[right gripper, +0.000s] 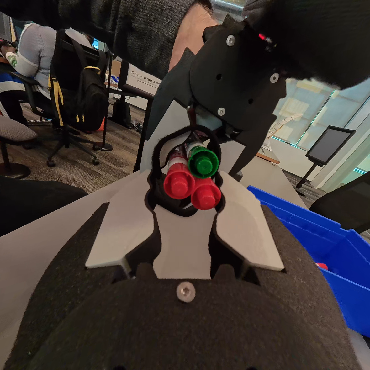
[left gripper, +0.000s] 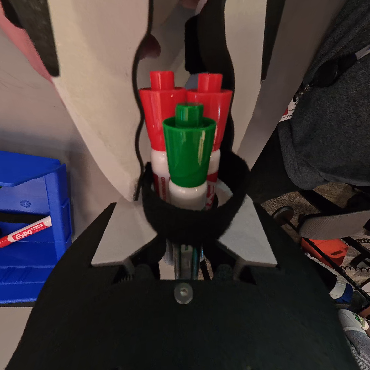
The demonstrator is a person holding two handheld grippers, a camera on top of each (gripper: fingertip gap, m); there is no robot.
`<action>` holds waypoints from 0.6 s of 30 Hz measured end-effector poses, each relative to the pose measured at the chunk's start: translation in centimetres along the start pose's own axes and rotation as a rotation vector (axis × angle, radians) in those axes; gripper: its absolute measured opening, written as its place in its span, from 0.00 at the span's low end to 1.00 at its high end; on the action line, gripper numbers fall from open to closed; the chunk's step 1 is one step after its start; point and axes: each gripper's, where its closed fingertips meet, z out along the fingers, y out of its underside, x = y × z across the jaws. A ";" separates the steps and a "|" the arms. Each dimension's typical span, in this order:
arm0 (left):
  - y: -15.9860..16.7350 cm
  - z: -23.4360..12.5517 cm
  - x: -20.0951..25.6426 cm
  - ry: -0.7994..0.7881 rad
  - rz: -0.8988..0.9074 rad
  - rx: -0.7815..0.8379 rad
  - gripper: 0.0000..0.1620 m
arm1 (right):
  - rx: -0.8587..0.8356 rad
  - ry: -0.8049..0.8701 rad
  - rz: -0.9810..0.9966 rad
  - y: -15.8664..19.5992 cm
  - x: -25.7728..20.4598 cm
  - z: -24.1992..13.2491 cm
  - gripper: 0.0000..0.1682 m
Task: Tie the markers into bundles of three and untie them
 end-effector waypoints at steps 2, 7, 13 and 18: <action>0.0 0.0 0.1 0.004 0.003 -0.002 0.26 | 0.001 0.002 0.004 0.2 -0.1 0.1 0.33; -0.1 0.2 0.2 0.007 0.007 -0.004 0.66 | 0.014 0.009 0.024 0.2 0.0 0.1 0.26; -0.1 0.1 0.1 -0.002 0.006 -0.005 0.34 | 0.007 0.011 0.050 0.3 0.1 0.1 0.23; -0.3 0.0 0.2 -0.005 0.004 0.005 0.26 | 0.007 0.038 0.049 0.5 0.4 -0.1 0.13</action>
